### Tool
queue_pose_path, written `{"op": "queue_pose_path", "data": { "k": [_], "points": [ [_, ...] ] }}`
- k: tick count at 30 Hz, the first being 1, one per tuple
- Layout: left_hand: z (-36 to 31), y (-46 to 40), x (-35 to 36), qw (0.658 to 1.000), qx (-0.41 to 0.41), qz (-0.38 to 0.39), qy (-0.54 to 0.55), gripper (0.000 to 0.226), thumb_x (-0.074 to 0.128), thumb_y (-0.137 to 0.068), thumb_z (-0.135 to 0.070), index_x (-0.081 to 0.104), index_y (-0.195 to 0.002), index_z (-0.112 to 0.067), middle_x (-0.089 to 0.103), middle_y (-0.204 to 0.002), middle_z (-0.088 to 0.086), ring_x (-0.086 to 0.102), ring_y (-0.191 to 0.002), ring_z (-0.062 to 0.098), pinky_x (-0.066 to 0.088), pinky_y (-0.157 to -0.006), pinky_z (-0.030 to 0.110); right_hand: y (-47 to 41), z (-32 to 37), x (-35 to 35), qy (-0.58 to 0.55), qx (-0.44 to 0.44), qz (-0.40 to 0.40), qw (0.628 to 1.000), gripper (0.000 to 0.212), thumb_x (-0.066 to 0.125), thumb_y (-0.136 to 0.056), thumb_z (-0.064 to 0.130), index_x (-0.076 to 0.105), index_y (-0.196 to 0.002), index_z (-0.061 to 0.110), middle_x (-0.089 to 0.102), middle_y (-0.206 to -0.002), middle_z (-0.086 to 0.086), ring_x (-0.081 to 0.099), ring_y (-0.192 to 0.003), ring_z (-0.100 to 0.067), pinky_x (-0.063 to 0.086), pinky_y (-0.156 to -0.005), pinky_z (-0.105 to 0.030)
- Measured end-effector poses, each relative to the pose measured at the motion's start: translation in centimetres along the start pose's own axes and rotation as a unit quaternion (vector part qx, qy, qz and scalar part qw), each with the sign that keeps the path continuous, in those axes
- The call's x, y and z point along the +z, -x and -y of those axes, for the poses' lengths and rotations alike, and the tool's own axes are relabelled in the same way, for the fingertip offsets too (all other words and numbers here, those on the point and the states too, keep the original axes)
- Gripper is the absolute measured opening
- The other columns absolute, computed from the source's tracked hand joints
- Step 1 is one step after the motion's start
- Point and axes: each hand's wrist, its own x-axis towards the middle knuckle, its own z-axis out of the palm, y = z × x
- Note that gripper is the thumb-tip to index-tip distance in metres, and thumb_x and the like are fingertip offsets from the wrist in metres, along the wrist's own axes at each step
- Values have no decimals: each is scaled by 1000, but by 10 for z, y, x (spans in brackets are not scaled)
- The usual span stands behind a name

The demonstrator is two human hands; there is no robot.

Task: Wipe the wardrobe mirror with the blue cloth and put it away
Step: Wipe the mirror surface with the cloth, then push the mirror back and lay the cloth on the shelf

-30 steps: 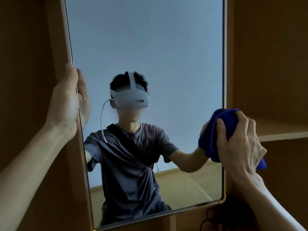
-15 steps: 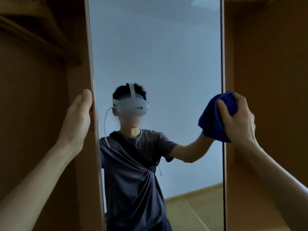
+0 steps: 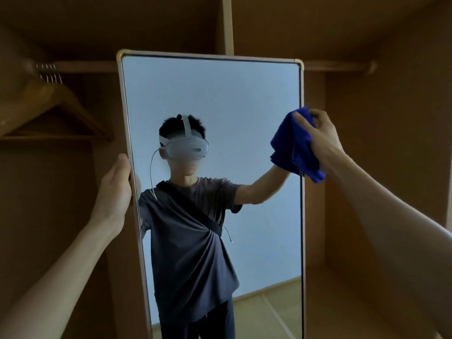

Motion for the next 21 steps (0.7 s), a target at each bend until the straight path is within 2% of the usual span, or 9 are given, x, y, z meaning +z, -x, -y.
{"op": "queue_pose_path", "data": {
  "k": [1, 4, 5, 8, 11, 13, 17, 19, 21],
  "points": [
    [-3, 0, 3, 1000, 1, -3, -3, 55, 33, -101, -54, 50, -82, -5, 46, -66, 14, 42, -58, 27, 37, -57, 38, 1, 1, 0, -10, 9, 11, 1000, 49, 59, -100, 51, 50, -138, 22, 60, -109, 10, 60, -88, -4, 54, -77, -24],
    [-5, 4, 6, 999, 20, -20, -32, 42, 37, -105, -40, 57, -78, -14, 63, -63, -4, 59, -60, 9, 49, -63, 23, 9, 2, -2, -29, 12, 23, 999, 35, 57, -101, 50, 55, -127, 27, 62, -100, 10, 63, -83, -8, 54, -73, -26],
    [-3, 6, 5, 998, 30, -22, -44, 35, 41, -104, -37, 60, -82, -18, 68, -71, -10, 63, -68, 2, 50, -70, 21, 11, 3, -3, -34, 8, 21, 999, 30, 56, -102, 49, 56, -124, 29, 63, -99, 10, 63, -82, -8, 54, -72, -25],
    [8, 9, 1, 993, 39, 16, -112, 26, 49, -101, -39, 63, -100, -17, 68, -102, 2, 63, -101, 16, 49, -87, 38, 20, 10, -7, -42, -6, 18, 999, 17, 55, -103, 46, 58, -111, 32, 62, -92, 9, 60, -80, -12, 52, -73, -28],
    [13, 14, 3, 993, 28, 21, -109, 27, 53, -98, -42, 62, -118, -25, 65, -115, -9, 59, -112, 9, 45, -88, 25, 28, 17, -12, -27, -17, 4, 999, 16, 56, -102, 44, 59, -105, 28, 61, -86, 9, 59, -70, -3, 50, -66, -21],
    [11, 23, 7, 995, 39, 0, -97, 22, 55, -99, -33, 60, -120, -34, 63, -117, -16, 58, -110, 2, 43, -88, 16, 35, 24, -16, -9, -33, -4, 999, 20, 56, -102, 42, 60, -108, 23, 60, -84, 11, 57, -63, 3, 48, -60, -16],
    [4, 53, 17, 986, 93, -14, -136, 28, 56, -98, -35, 57, -125, -36, 55, -130, -9, 56, -101, -12, 43, -88, 11, 49, 39, -21, 33, -68, -18, 997, 24, 55, -101, 42, 60, -108, 20, 61, -85, 12, 58, -75, -9, 50, -73, -30],
    [-3, 76, 28, 985, 122, 7, -119, 22, 57, -98, -30, 60, -120, -29, 59, -123, -5, 58, -95, -8, 40, -76, 3, 58, 50, -21, 54, -88, -26, 994, 20, 54, -100, 42, 58, -103, 23, 61, -81, 14, 58, -73, -6, 50, -74, -31],
    [-12, 103, 44, 986, 139, 43, -84, 18, 59, -98, -27, 62, -115, -21, 63, -108, 0, 58, -78, 0, 41, -65, 6, 68, 61, -21, 82, -110, -29, 990, 18, 53, -101, 41, 56, -105, 24, 60, -78, 15, 55, -65, 1, 47, -66, -21]
  ]
}}
